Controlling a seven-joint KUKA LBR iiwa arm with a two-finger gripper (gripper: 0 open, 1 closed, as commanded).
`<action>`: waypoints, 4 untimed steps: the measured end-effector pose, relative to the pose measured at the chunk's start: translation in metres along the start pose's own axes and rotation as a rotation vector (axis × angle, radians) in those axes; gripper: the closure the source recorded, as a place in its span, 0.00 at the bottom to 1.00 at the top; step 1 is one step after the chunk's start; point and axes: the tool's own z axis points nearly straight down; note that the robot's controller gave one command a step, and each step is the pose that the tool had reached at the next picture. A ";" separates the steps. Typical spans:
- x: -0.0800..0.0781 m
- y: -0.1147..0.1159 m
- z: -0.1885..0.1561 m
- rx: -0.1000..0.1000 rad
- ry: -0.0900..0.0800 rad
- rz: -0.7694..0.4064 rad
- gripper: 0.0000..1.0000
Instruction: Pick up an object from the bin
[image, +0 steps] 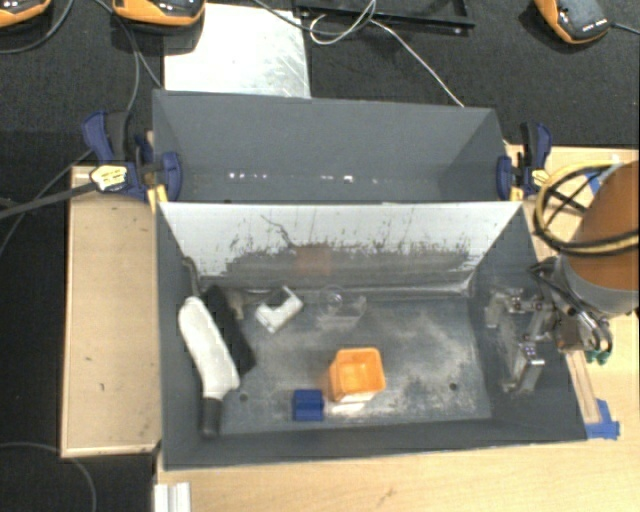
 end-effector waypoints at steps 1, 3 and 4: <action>-0.002 0.001 -0.004 0.002 -0.009 -0.006 0.00; -0.065 0.060 0.077 -0.001 -0.004 -0.250 0.00; -0.071 0.067 0.027 -0.001 -0.006 -0.189 0.00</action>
Offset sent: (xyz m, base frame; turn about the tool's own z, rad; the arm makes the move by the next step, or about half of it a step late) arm 0.0610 0.0550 -0.0736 -0.2565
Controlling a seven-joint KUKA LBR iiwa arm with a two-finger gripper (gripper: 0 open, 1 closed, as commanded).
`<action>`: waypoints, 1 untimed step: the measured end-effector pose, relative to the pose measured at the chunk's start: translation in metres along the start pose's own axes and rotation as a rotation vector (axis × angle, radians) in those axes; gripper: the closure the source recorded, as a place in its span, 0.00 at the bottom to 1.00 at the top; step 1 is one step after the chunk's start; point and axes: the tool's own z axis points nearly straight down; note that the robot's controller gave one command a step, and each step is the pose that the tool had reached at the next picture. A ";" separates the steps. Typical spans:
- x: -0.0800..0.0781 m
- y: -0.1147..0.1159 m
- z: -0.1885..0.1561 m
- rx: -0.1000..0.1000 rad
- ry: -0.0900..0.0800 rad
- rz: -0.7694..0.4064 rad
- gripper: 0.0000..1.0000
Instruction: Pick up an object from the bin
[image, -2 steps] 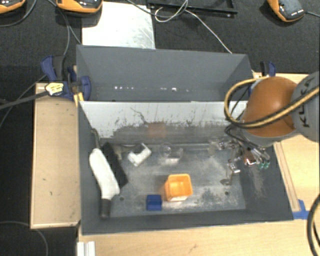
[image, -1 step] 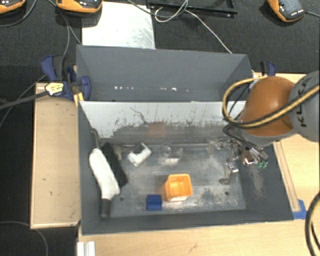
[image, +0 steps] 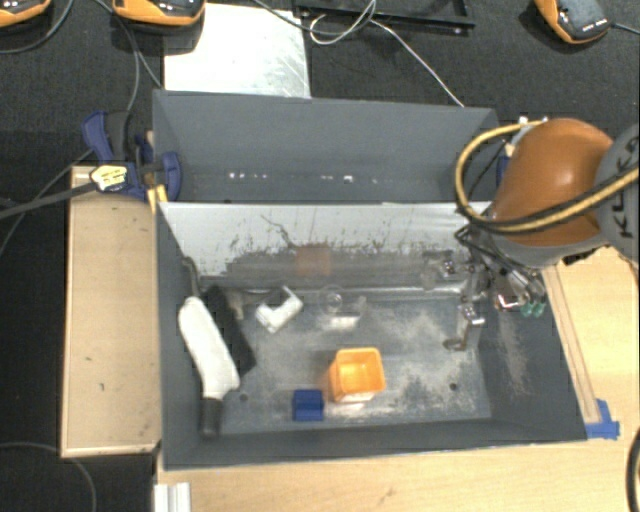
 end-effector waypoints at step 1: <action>0.023 0.036 0.073 0.001 -0.005 -0.225 0.00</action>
Offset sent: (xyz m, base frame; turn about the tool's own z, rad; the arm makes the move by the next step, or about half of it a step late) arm -0.0168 0.0513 -0.0651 -0.1507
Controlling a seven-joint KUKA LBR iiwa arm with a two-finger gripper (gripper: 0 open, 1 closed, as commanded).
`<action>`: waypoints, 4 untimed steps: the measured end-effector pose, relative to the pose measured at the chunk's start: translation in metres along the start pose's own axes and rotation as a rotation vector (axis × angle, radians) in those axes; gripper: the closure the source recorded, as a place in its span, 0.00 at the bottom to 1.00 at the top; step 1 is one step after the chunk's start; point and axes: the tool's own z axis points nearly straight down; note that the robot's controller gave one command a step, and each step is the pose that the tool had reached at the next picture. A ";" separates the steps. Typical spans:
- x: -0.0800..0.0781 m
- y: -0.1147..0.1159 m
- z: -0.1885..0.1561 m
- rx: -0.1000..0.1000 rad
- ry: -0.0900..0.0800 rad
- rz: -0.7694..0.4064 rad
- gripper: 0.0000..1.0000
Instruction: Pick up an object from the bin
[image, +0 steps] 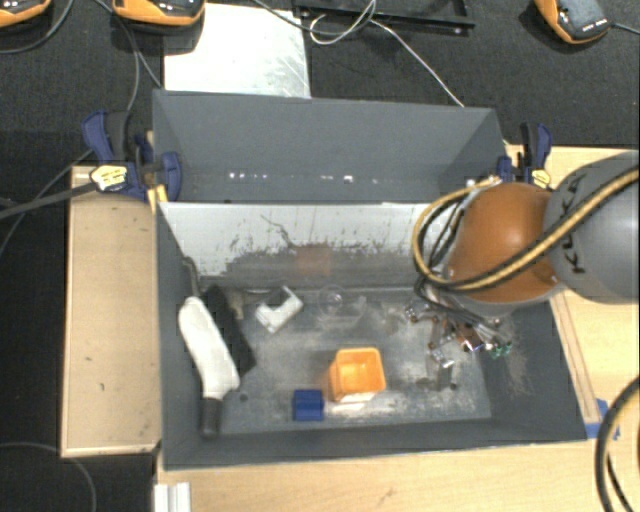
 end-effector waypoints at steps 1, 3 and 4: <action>-0.007 0.009 0.019 -0.003 0.004 0.012 0.00; 0.008 0.037 0.032 -0.004 0.002 -0.256 0.00; -0.005 0.099 0.032 -0.003 0.000 -0.062 0.00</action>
Offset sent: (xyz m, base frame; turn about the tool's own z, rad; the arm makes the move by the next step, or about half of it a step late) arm -0.0202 0.0593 -0.0313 0.0095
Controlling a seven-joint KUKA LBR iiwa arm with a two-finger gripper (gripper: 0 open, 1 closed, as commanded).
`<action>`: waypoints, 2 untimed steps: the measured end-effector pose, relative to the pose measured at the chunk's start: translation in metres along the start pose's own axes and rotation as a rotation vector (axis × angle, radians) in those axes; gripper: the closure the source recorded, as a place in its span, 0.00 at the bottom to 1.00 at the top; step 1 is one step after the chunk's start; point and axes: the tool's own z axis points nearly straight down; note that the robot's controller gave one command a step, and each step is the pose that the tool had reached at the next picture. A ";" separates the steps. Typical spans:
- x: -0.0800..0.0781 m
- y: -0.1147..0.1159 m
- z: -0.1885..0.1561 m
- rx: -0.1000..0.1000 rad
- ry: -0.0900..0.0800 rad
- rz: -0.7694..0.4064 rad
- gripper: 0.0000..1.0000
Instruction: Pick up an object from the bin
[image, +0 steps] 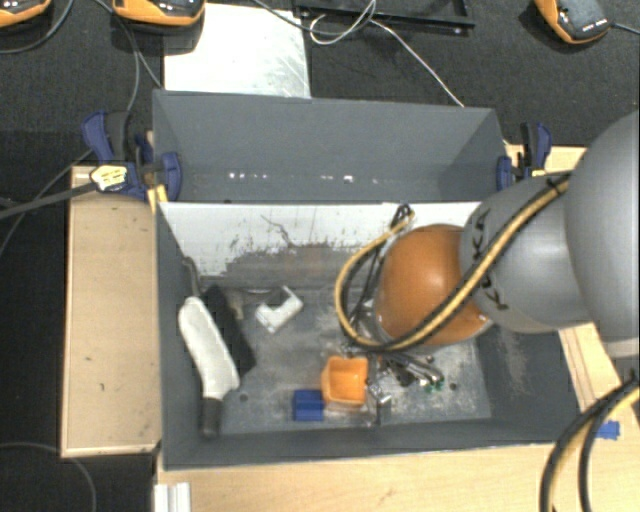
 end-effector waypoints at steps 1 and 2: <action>-0.007 0.001 0.000 0.001 -0.002 -0.177 1.00; -0.007 0.001 0.000 0.001 -0.003 -0.180 1.00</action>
Offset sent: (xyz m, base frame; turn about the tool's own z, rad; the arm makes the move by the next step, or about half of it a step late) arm 0.0000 0.0000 0.0000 0.0000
